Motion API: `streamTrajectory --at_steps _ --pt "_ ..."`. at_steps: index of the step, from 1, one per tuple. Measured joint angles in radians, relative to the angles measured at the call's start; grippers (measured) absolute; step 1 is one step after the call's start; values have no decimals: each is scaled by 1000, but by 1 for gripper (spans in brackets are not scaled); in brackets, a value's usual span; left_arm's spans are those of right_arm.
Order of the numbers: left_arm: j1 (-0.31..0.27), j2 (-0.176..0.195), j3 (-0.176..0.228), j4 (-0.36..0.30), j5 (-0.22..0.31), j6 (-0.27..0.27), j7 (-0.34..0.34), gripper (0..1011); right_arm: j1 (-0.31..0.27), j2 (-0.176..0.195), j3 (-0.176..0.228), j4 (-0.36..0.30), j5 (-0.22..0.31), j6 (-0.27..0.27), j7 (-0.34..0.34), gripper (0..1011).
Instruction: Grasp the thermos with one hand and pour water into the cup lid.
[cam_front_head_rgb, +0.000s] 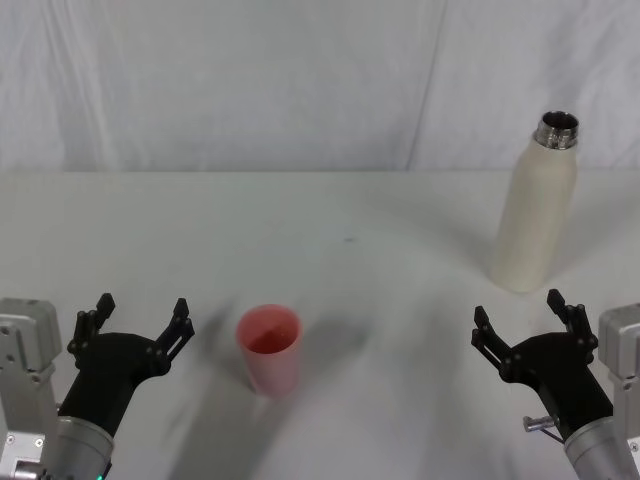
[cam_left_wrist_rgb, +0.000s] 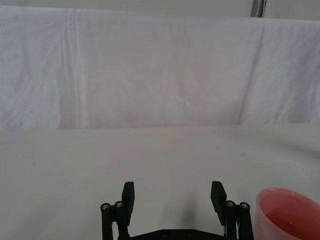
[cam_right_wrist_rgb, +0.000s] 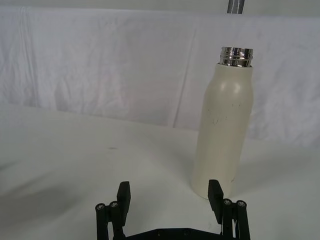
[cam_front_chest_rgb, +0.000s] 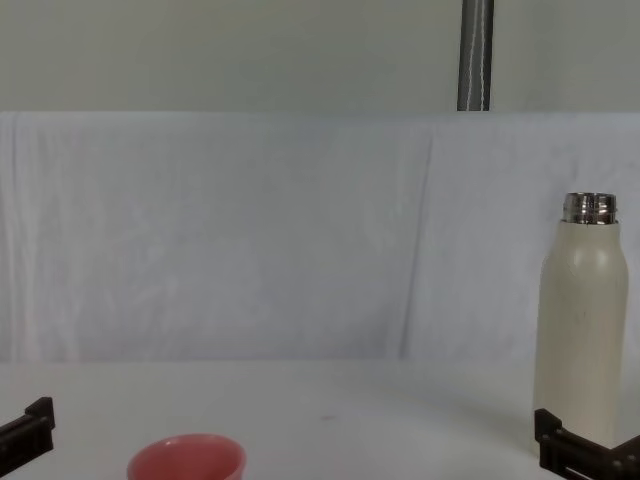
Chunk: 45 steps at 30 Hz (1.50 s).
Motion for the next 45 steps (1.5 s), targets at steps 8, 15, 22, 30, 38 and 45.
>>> streamTrajectory --at_steps 8,15,22,30,38,45 --pt "0 0 0 0 0 0 0 1001 0 0 0 0 0 0 0 1001" --pt "0 0 0 0 0 0 0 1001 0 0 0 0 0 0 0 1001" --pt "0 0 0 0 0 0 0 1001 0 0 0 0 0 0 0 1001" --pt "0 0 0 0 0 0 0 1001 0 0 0 0 0 0 0 1001" --pt "0 0 0 0 0 0 0 1001 0 0 0 0 0 0 0 1001" --pt "0 0 0 0 0 0 0 1001 0 0 0 0 0 0 0 1001"
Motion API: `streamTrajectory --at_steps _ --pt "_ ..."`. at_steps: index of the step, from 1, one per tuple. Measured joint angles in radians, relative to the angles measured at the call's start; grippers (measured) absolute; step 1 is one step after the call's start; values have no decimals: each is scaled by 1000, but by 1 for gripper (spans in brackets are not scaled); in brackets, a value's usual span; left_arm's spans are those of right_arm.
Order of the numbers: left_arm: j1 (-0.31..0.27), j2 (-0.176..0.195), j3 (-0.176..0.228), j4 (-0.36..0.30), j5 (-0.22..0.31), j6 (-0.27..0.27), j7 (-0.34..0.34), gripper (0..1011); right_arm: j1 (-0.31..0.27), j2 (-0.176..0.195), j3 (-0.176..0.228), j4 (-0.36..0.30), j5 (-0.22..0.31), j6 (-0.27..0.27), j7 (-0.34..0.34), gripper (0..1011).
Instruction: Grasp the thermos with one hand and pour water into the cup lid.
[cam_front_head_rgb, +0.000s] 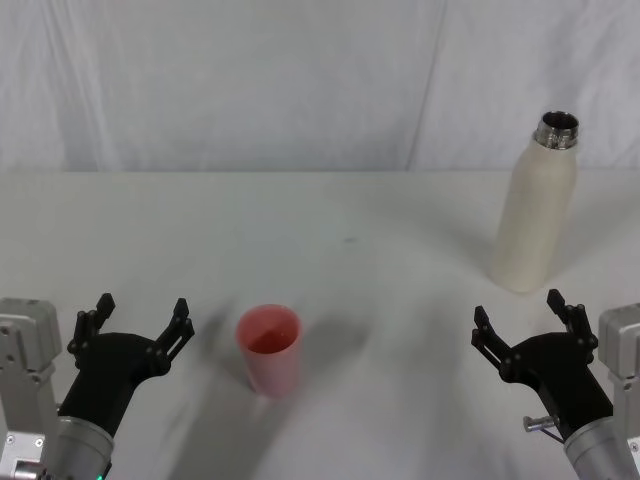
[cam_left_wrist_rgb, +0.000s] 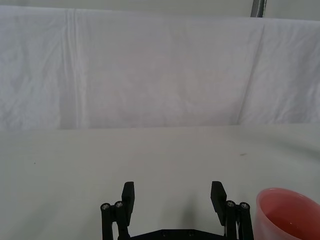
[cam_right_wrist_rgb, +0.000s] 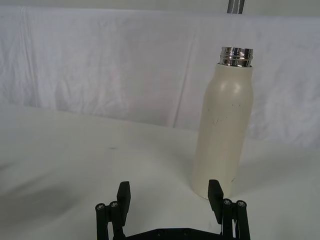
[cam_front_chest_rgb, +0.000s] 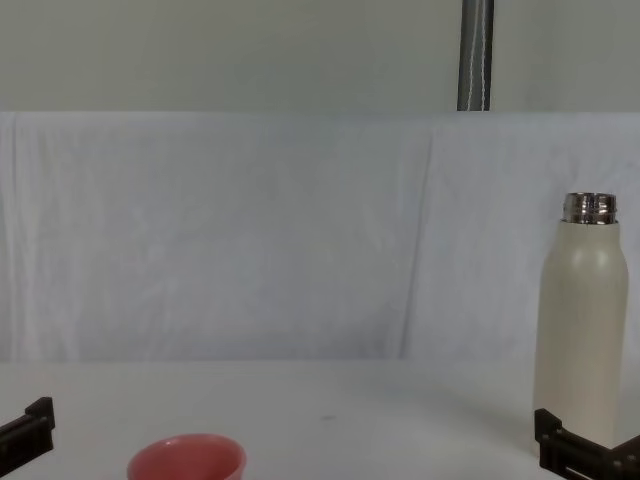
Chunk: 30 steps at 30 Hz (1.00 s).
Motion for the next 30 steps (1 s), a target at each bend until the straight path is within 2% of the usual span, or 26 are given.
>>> streamTrajectory --at_steps 30 --pt "0 0 0 0 0 0 0 1001 0 0 0 0 0 0 0 1001"
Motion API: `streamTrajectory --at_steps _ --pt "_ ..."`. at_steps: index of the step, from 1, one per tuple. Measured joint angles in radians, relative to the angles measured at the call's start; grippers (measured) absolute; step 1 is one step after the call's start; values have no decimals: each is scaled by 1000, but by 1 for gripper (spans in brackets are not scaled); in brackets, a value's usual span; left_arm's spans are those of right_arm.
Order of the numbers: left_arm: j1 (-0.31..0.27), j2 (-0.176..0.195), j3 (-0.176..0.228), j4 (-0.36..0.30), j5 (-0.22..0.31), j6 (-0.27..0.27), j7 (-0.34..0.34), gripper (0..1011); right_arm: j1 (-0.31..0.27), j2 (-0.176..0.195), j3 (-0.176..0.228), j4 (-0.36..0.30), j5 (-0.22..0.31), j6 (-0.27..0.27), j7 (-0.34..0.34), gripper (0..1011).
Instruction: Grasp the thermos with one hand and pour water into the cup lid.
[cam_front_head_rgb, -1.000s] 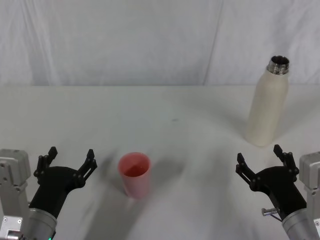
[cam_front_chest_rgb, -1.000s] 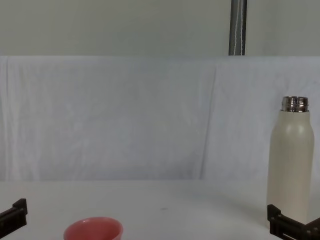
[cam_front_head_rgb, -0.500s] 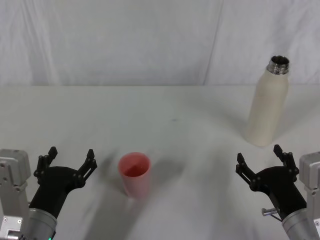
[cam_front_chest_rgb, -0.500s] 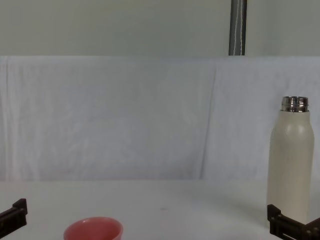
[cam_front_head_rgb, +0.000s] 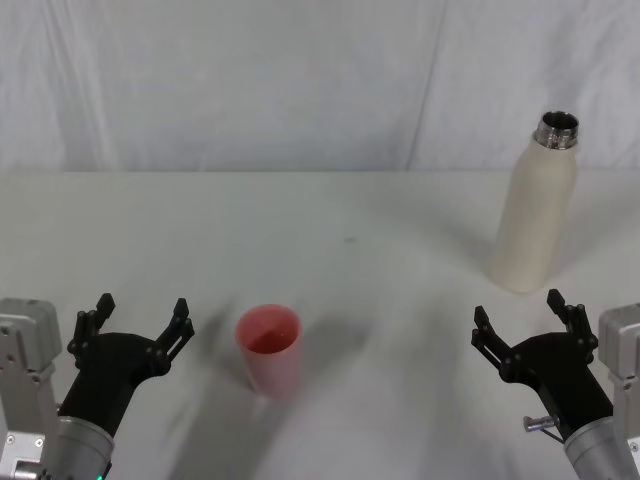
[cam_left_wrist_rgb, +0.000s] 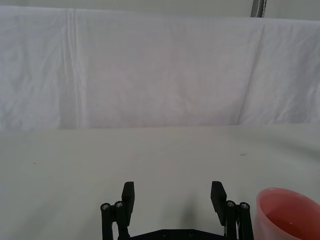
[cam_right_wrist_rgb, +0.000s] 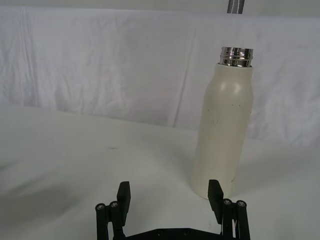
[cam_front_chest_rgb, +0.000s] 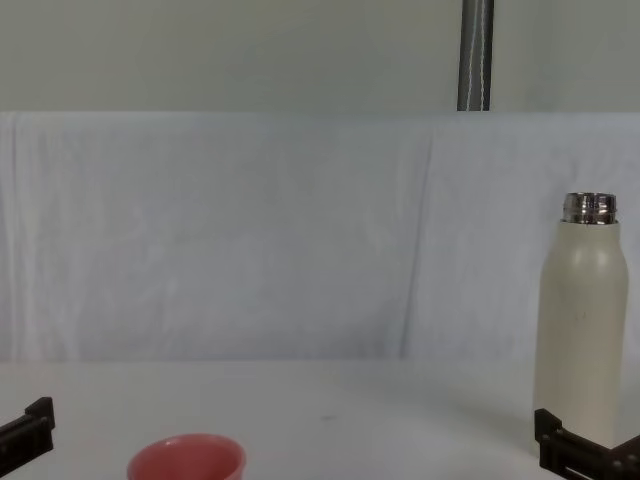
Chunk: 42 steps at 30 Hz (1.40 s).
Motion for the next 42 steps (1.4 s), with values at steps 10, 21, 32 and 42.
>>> streamTrajectory --at_steps 10,21,32,42 --pt "0 0 0 0 0 0 0 1001 0 0 0 0 0 0 0 1001" --pt "0 0 0 0 0 0 0 1001 0 0 0 0 0 0 0 1001" --pt "0 0 0 0 0 0 0 1001 0 0 0 0 0 0 0 1001" --pt "0 0 0 0 0 0 0 1001 0 0 0 0 0 0 0 1001"
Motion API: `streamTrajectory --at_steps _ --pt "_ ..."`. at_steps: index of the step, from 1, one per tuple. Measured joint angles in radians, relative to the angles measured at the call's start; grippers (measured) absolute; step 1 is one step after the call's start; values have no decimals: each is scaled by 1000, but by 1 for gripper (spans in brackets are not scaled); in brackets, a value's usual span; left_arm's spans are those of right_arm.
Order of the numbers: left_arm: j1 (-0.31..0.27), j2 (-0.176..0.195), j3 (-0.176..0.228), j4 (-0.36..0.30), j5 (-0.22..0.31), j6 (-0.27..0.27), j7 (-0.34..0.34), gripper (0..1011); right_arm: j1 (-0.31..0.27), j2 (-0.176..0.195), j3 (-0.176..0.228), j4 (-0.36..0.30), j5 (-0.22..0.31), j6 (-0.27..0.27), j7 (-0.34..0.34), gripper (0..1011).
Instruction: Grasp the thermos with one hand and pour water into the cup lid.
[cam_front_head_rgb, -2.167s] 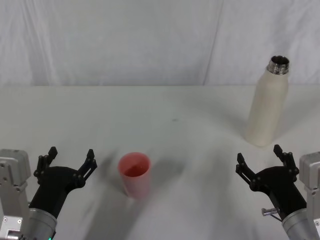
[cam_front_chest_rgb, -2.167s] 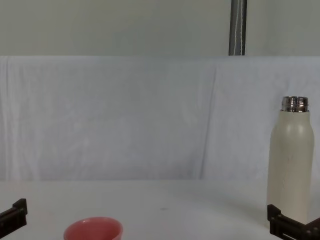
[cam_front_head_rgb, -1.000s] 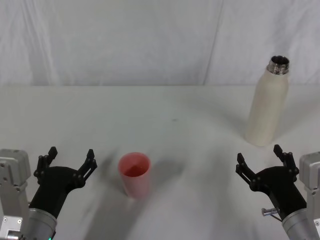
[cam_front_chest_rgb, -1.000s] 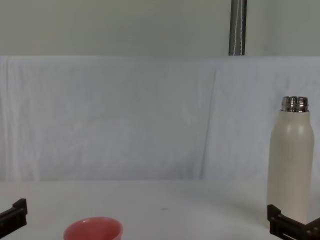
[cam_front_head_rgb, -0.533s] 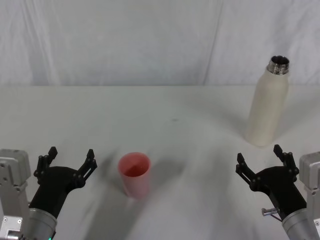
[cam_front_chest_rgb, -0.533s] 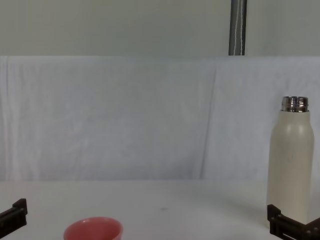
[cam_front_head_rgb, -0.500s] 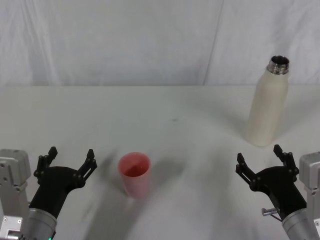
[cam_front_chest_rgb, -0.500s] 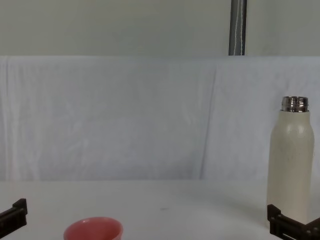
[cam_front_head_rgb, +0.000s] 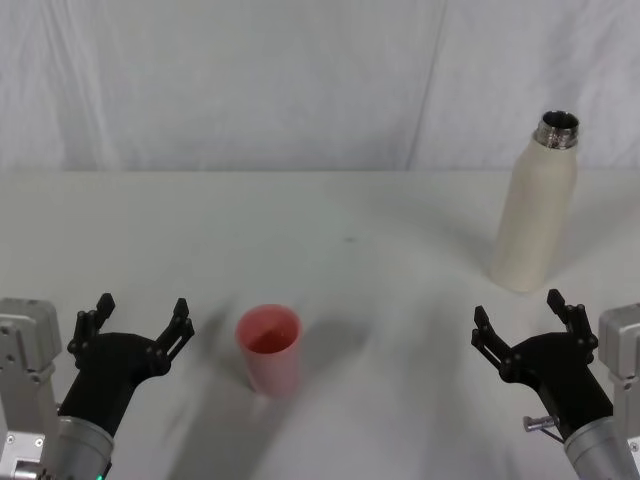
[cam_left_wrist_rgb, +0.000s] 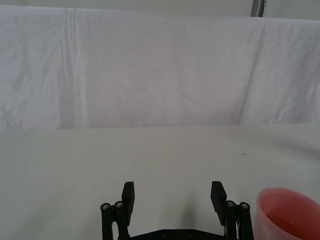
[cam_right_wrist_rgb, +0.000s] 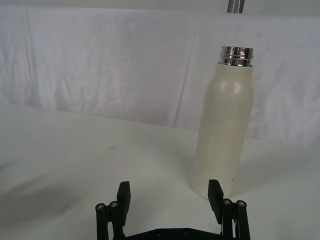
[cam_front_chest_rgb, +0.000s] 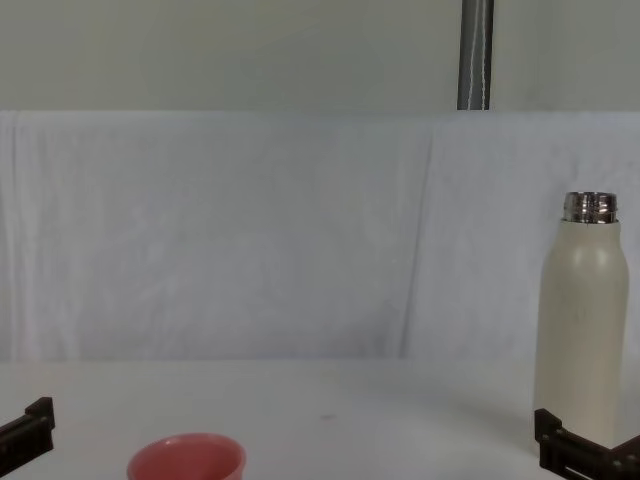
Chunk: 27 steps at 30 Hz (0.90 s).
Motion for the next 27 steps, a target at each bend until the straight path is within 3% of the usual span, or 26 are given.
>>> streamTrajectory --at_steps 19,27 --pt "0 0 0 0 0 0 0 1001 0 0 0 0 0 0 0 1001" --pt "0 0 0 0 0 0 0 1001 3 -19 17 1 7 -1 32 1001"
